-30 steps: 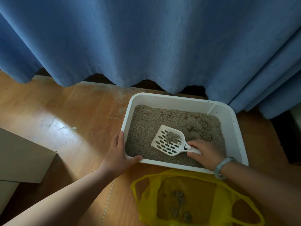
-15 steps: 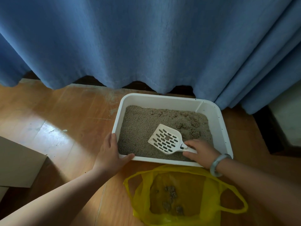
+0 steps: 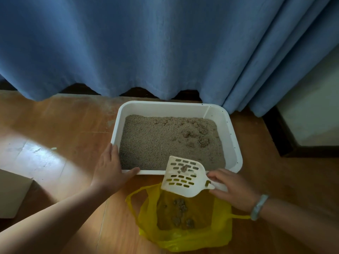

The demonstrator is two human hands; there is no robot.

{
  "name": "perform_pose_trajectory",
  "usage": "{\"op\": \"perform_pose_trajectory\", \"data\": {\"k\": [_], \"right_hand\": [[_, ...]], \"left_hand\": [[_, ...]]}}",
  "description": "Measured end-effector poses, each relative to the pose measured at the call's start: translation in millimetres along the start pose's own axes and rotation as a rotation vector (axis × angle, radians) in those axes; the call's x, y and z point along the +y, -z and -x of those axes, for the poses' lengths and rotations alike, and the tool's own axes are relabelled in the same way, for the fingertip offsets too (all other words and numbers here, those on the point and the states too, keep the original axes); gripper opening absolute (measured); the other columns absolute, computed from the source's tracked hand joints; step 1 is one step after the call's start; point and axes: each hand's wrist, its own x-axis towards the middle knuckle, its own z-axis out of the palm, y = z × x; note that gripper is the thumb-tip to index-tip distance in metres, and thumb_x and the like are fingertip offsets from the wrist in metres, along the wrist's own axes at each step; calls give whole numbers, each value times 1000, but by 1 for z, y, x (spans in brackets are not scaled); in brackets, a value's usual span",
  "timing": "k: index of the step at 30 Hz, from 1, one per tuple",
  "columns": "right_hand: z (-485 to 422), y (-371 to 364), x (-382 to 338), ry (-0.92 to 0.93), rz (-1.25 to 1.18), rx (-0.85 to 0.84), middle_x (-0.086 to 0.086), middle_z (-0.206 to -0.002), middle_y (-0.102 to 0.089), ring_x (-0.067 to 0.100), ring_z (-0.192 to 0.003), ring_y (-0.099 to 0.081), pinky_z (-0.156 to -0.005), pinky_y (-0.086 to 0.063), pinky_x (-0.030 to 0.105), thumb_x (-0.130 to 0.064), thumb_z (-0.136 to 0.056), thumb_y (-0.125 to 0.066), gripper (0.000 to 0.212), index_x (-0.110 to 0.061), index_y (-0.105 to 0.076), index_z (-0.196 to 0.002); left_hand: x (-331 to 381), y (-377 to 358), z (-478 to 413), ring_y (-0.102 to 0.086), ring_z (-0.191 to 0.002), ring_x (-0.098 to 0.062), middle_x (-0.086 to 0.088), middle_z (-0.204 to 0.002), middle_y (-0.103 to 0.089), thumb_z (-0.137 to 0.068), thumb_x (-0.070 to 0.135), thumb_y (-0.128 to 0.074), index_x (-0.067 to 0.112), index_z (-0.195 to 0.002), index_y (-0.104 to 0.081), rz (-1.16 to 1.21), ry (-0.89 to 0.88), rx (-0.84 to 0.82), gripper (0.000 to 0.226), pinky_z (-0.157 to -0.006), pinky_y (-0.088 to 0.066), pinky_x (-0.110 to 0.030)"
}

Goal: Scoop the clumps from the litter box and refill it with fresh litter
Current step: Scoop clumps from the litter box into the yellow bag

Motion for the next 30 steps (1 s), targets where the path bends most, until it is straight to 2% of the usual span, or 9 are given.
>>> {"op": "perform_pose_trajectory", "data": {"k": [6, 10, 13, 16, 19, 22, 25, 27, 30], "right_hand": [[24, -18, 9, -15, 255, -106, -15, -108, -60, 15, -90, -62, -72, -48, 32, -35, -88, -52, 30, -33, -50, -118], [23, -27, 9, 171, 484, 3, -11, -68, -56, 11, -53, -57, -38, -42, 24, -24, -62, -65, 36, -32, -46, -91], [21, -30, 11, 286, 595, 44, -8, -65, -53, 11, -51, -52, -42, -38, 22, -14, -47, -77, 46, -29, -56, -84], [19, -26, 12, 367, 663, 75, -8, -68, -55, 11, -54, -54, -47, -37, 23, -15, -59, -63, 29, -29, -60, -85], [17, -18, 10, 329, 536, 26, -8, -72, -59, 12, -55, -57, -45, -39, 22, -21, -63, -64, 33, -28, -59, -94], [10, -5, -4, 95, 182, -52, -9, -90, -65, 12, -72, -63, -59, -50, 29, -38, -81, -55, 36, -32, -47, -116], [-7, 0, -17, -74, -214, -61, -6, -91, -64, 11, -72, -65, -67, -54, 38, -33, -84, -65, 39, -37, -43, -115], [-28, 6, -25, -55, -262, -31, -6, -92, -64, 10, -73, -66, -66, -56, 37, -29, -83, -67, 39, -35, -45, -115], [-63, 21, -32, -20, -96, -25, -7, -99, -64, 10, -84, -62, -74, -54, 36, -36, -85, -63, 40, -34, -48, -123]], "left_hand": [[3, -1, 2, -5, -146, -25, -11, -159, -3, -75, 63, -62, 6, -150, -8, 15, 24, 25, 109, -117, -11, -38], [5, -2, 3, -7, -145, -26, -13, -158, -6, -75, 61, -64, 5, -150, -11, 27, 27, 43, 107, -116, -12, -38], [4, -1, 4, -7, -145, -27, -13, -158, -6, -75, 62, -63, 5, -150, -10, 11, 25, 44, 107, -116, -12, -38], [4, -1, 5, -6, -145, -26, -12, -158, -5, -76, 62, -62, 6, -150, -9, 24, 24, 35, 107, -117, -11, -38], [5, 1, 6, -5, -145, -26, -12, -158, -5, -76, 62, -62, 6, -150, -9, 33, 22, 34, 107, -117, -11, -38], [4, 1, 6, -7, -145, -26, -12, -158, -7, -74, 61, -64, 6, -149, -10, 54, 22, 36, 108, -117, -12, -38], [1, 1, 6, -8, -145, -26, -11, -158, -9, -74, 59, -67, 6, -149, -11, 78, 20, 32, 108, -116, -12, -38], [0, 2, 4, -13, -144, -27, -12, -156, -14, -76, 50, -70, 4, -149, -14, 115, 23, 53, 103, -115, -15, -38], [-1, 2, -1, -20, -141, -27, -14, -154, -21, -83, 27, -68, 2, -147, -18, 220, 37, 91, 85, -114, -19, -38]]}}
